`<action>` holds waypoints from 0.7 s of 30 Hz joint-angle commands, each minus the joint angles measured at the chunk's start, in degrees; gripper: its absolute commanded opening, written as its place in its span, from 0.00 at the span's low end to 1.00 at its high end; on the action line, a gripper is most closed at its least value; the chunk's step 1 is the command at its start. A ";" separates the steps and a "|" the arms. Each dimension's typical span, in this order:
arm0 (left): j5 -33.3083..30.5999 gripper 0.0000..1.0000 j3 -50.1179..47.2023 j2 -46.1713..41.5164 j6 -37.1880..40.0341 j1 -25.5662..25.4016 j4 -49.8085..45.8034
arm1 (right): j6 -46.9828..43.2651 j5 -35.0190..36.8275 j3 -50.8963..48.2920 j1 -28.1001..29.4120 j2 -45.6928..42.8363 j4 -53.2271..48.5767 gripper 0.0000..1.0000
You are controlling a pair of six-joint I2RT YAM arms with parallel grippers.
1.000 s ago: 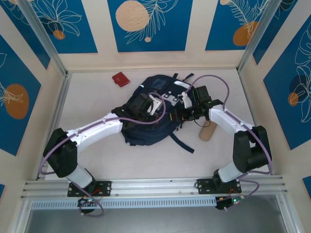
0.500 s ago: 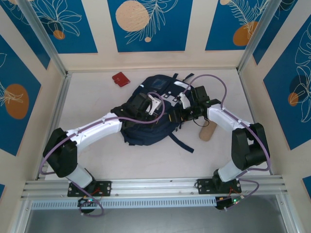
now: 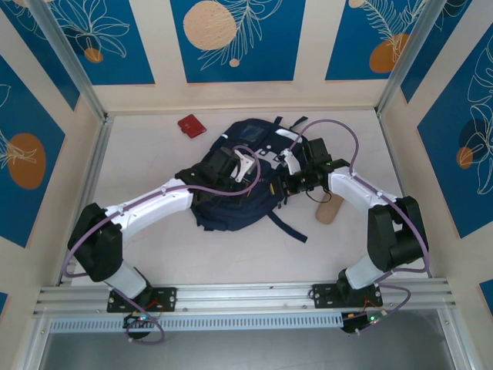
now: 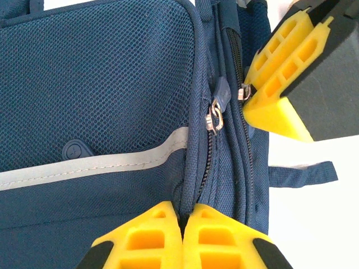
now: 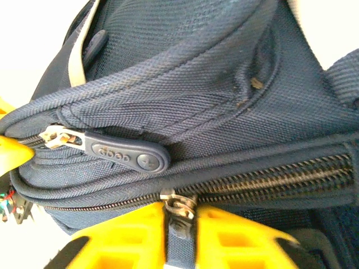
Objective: Pack books, pencil case, and school supplies into a backpack
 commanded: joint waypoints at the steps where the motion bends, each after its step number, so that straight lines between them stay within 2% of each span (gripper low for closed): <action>1: 0.73 0.00 0.74 -2.47 -1.44 0.91 3.62 | 0.26 -1.00 -1.52 1.50 -1.35 0.82 0.37; 3: 0.96 0.00 0.83 -2.44 -1.55 0.90 3.68 | 0.87 -0.07 -2.02 1.99 -1.03 1.81 0.43; 6: 1.38 0.00 1.02 -2.50 -1.61 0.84 3.80 | 1.24 0.14 -2.01 2.41 -0.15 2.64 0.45; 9: 1.48 0.00 1.11 -2.59 -1.70 0.91 3.82 | 1.33 0.24 -1.92 2.72 0.17 3.34 0.42; 11: 1.61 0.00 1.02 -2.59 -1.79 0.94 3.83 | 1.57 0.47 -2.01 2.71 -0.17 3.84 0.36; 18: 1.36 0.00 0.85 -2.33 -2.05 0.95 3.91 | 4.62 6.74 -2.97 2.86 -4.22 3.76 0.00; 21: 1.26 0.00 0.84 -1.99 -2.14 0.96 4.04 | 5.89 9.87 -3.37 3.55 -6.03 2.19 0.00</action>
